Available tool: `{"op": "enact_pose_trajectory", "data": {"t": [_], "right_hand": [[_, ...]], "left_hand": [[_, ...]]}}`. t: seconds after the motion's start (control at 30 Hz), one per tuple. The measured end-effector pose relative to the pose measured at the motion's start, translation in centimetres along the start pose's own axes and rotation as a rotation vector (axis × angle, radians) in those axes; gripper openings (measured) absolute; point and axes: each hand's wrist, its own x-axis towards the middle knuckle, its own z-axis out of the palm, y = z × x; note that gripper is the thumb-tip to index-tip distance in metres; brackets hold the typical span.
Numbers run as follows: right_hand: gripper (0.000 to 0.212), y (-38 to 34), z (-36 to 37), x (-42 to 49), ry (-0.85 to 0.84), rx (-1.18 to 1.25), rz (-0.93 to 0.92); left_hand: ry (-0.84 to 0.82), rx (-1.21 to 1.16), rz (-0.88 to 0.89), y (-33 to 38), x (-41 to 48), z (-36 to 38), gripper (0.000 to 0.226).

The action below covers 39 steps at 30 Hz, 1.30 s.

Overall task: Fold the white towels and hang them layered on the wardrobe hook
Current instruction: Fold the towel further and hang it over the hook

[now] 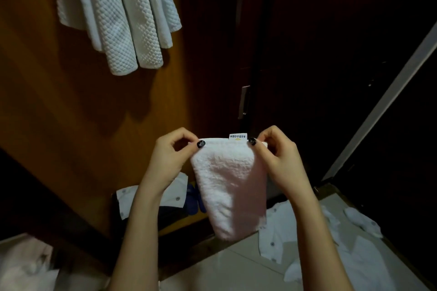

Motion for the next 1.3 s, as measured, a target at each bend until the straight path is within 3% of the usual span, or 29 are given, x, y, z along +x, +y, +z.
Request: {"op": "enact_pose_trajectory", "data": {"t": [0.07, 0.17, 0.27, 0.33, 0.5, 0.67, 0.9, 1.0, 1.17, 1.3], "right_hand": [[0.019, -0.5, 0.6, -0.4, -0.024, -0.014, -0.022], [0.021, -1.4, 1.3, -0.6, -0.101, -0.026, -0.072], [0.017, -1.7, 2.1, -0.7, -0.127, -0.028, -0.09], [0.018, -1.5, 2.5, -1.0, -0.112, -0.032, -0.086], [0.018, -0.6, 3.0, -1.6, -0.121, -0.04, -0.069], [0.045, -0.6, 2.4, -1.9, -0.167, -0.082, -0.064], [0.02, -0.7, 3.1, -2.2, -0.263, -0.089, 0.029], [0.034, -0.8, 4.1, -2.1, -0.252, -0.161, 0.015], [0.011, -1.1, 5.8, -1.8, -0.113, -0.235, -0.077], [0.007, -1.0, 5.3, -0.9, -0.122, -0.086, -0.032]], "left_hand": [[-0.07, 0.008, 0.019, 0.6, -0.3, -0.5, 0.034], [-0.212, 0.079, -0.093, 1.4, -0.4, -0.8, 0.045], [-0.247, 0.226, -0.127, 1.5, -0.8, -0.2, 0.019], [-0.238, 0.199, -0.119, 1.4, -1.3, 0.3, 0.004], [-0.151, 0.209, -0.109, 0.3, -1.6, 1.4, 0.003], [-0.087, 0.075, -0.203, -0.1, -1.1, 2.2, 0.01], [0.026, -0.26, -0.373, 0.0, -0.7, 2.5, 0.017], [0.099, -0.302, -0.407, 0.1, -0.6, 2.8, 0.022], [0.147, -0.335, -0.373, 0.4, -0.4, 2.6, 0.023], [-0.034, -0.121, -0.16, 0.2, -0.5, 1.0, 0.018]]}}
